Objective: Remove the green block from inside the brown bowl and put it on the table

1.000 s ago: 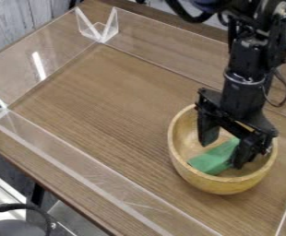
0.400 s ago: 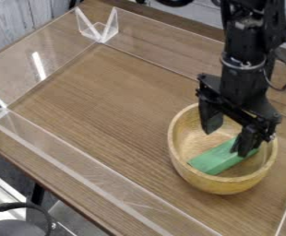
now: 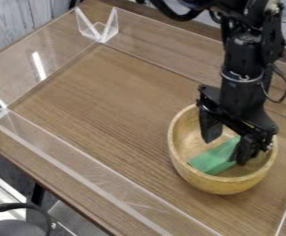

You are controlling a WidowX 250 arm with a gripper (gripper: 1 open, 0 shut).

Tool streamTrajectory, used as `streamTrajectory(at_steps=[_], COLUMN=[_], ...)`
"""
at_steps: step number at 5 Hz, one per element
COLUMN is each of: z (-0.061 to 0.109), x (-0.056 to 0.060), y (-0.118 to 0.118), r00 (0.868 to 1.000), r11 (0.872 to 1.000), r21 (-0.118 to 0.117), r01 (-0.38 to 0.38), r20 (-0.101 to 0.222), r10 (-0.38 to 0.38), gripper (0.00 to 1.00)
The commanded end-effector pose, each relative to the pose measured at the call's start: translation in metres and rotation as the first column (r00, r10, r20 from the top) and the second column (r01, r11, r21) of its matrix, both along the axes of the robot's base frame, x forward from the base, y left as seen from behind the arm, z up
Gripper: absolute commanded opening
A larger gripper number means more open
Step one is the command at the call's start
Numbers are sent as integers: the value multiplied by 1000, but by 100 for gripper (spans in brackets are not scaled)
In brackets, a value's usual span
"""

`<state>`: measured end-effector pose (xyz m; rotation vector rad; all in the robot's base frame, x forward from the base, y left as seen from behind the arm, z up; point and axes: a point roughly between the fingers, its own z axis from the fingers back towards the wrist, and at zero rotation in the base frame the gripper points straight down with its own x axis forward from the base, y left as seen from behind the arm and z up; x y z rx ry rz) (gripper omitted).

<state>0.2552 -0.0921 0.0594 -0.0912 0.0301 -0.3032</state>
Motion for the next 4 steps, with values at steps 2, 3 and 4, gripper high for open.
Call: streamTrajectory(at_steps=[2, 3, 4], z=[18, 23, 25], x=[6, 6, 7], y=[2, 2, 3], r00=[999, 998, 998], r11=[1000, 1000, 1000], r21=[-22, -26, -29], r01=[-9, -9, -10], r20=[52, 63, 69], r10=[10, 11, 12], gripper=[100, 100, 100])
